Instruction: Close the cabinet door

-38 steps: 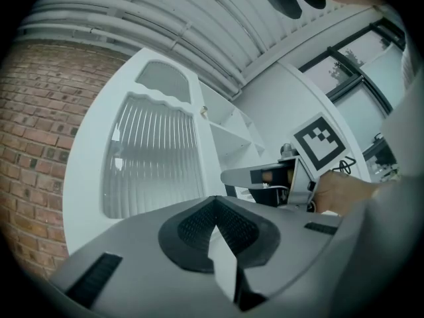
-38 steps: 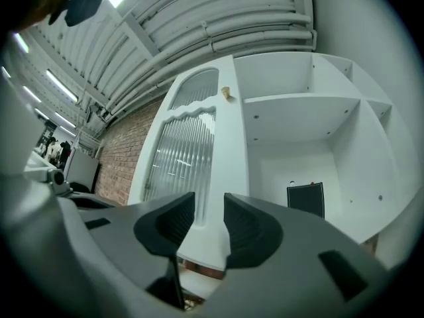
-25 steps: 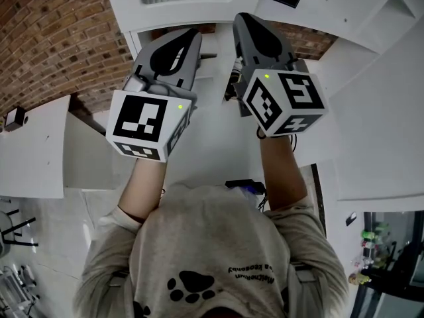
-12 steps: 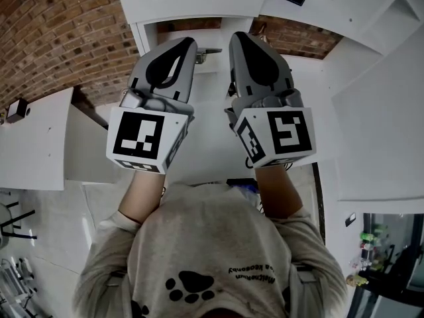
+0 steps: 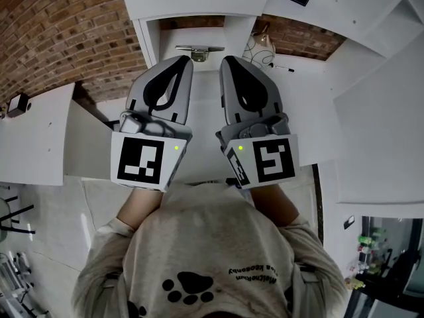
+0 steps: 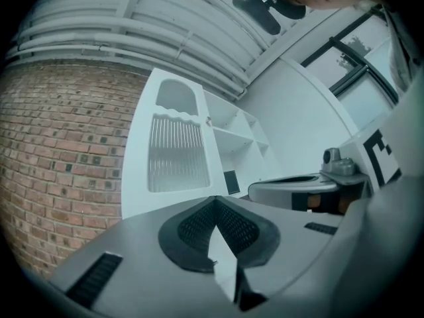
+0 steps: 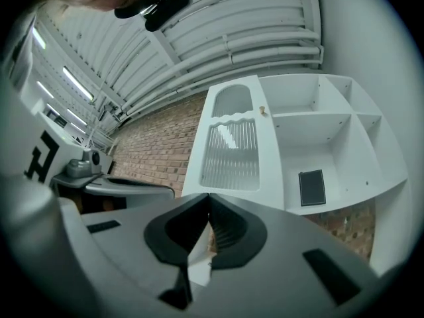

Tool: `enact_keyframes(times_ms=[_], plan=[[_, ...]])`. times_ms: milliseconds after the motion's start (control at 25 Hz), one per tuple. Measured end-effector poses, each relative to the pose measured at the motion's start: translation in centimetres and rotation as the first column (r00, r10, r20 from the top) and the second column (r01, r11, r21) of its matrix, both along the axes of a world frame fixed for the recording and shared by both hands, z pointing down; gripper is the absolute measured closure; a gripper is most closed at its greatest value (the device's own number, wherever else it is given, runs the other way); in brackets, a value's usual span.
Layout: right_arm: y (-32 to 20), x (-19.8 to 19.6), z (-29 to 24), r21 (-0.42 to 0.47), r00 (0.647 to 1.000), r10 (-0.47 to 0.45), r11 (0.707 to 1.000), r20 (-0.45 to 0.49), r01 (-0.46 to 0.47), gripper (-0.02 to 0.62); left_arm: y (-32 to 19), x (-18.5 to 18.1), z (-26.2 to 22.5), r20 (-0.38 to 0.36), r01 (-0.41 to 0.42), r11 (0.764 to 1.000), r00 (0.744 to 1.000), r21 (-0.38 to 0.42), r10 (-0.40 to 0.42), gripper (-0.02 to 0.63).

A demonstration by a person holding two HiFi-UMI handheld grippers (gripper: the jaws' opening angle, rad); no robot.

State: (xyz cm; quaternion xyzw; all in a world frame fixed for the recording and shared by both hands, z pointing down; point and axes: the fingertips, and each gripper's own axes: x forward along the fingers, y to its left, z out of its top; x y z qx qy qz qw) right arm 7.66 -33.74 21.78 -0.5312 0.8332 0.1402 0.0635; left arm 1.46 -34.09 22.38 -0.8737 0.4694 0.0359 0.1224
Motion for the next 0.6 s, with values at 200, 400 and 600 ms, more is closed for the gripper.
enact_keyframes(times_ms=[200, 400, 600], plan=[[1.0, -0.3, 1.5, -0.021, 1.000, -0.008, 1.000, 0.014, 0.009, 0.577, 1.0, -0.1, 1.4, 0.011, 0.026, 1.000, 1.000, -0.013, -0.026, 0.598], [1.9, -0.4, 2.7, -0.043, 0.999, -0.028, 0.999, 0.023, 0.029, 0.577, 1.8, -0.3, 3.2, 0.027, 0.049, 0.998, 0.999, -0.036, -0.048, 0.598], [2.3, -0.2, 3.7, -0.057, 1.000, -0.017, 0.998, -0.005, 0.017, 0.578, 2.6, 0.3, 4.4, 0.019, 0.062, 0.997, 0.998, -0.049, -0.061, 0.598]])
